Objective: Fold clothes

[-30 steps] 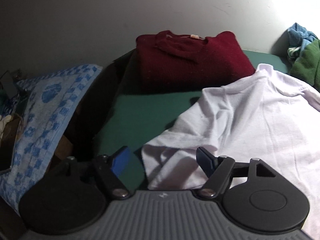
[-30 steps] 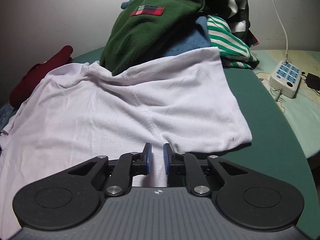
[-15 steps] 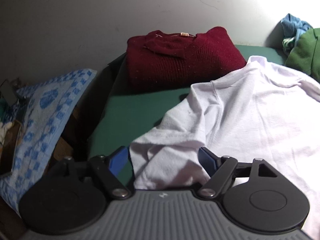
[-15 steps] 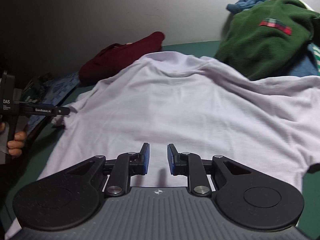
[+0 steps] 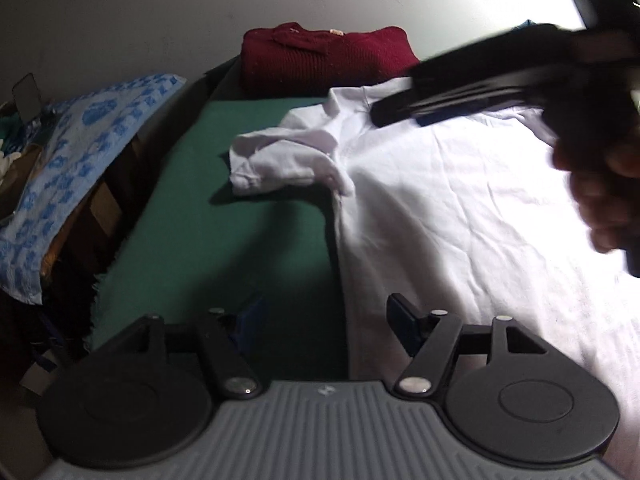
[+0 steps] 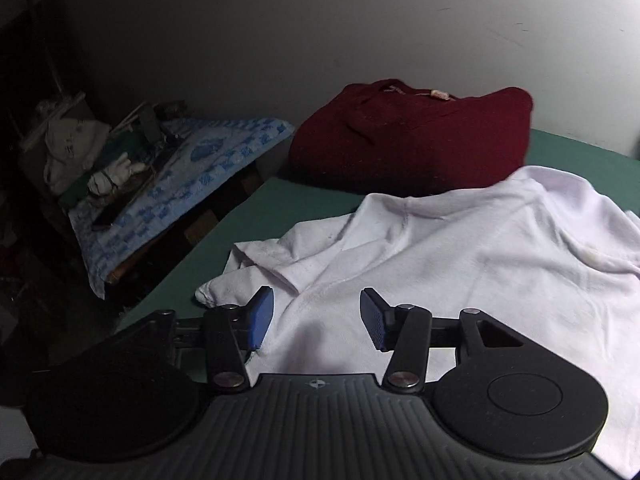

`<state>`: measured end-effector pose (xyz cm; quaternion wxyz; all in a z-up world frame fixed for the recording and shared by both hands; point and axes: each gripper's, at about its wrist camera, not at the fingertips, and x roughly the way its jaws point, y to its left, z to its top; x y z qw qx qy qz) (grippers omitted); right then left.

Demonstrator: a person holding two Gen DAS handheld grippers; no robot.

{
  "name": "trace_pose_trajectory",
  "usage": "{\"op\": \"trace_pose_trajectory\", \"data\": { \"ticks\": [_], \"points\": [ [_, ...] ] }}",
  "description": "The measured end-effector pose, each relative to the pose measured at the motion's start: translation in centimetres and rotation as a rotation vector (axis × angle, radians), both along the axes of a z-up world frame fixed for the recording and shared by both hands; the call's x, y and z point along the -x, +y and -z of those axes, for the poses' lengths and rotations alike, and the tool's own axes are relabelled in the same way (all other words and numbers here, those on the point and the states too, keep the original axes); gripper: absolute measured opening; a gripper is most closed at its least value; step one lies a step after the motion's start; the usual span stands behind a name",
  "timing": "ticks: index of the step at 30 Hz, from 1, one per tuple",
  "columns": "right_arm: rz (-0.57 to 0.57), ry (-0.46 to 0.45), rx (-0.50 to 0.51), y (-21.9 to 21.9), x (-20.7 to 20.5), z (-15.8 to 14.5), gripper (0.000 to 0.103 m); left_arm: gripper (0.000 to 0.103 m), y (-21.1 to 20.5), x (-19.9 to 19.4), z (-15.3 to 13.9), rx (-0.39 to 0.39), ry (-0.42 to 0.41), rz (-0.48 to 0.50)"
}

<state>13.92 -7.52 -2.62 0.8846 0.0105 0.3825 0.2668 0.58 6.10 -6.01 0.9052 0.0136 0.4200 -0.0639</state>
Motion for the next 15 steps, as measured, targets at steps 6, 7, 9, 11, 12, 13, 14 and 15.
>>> {"op": "trace_pose_trajectory", "data": {
  "ticks": [6,7,9,11,12,13,14,15],
  "points": [
    [-0.051,-0.087,0.169,4.0,-1.8,2.2,0.042,0.073,0.9,-0.7,0.0,0.013,-0.013,-0.017],
    [-0.042,-0.086,0.188,4.2,-2.4,2.3,0.016,0.075,1.1,-0.8,-0.1,0.015,-0.020,-0.019],
    [-0.025,-0.083,0.186,4.3,-3.4,2.1,0.001,0.077,1.6,-1.2,-0.3,0.017,-0.035,-0.024],
    [-0.009,-0.105,0.151,4.0,-4.3,1.1,0.001,0.077,2.2,-2.1,-0.5,0.033,-0.039,-0.031],
    [-0.005,-0.117,0.134,3.9,-4.7,0.4,0.001,0.077,2.5,-2.6,-0.6,0.044,-0.040,-0.034],
    [-0.003,-0.125,0.122,3.9,-5.2,-0.3,0.001,0.077,2.7,-3.1,-0.6,0.052,-0.042,-0.037],
    [-0.001,-0.135,0.118,4.0,-5.8,-0.9,0.001,0.077,2.9,-3.6,-0.7,0.055,-0.047,-0.040],
    [0.001,-0.147,0.114,4.1,-6.3,-1.6,0.001,0.077,3.1,-4.2,-0.7,0.058,-0.054,-0.044]
  ]
}}
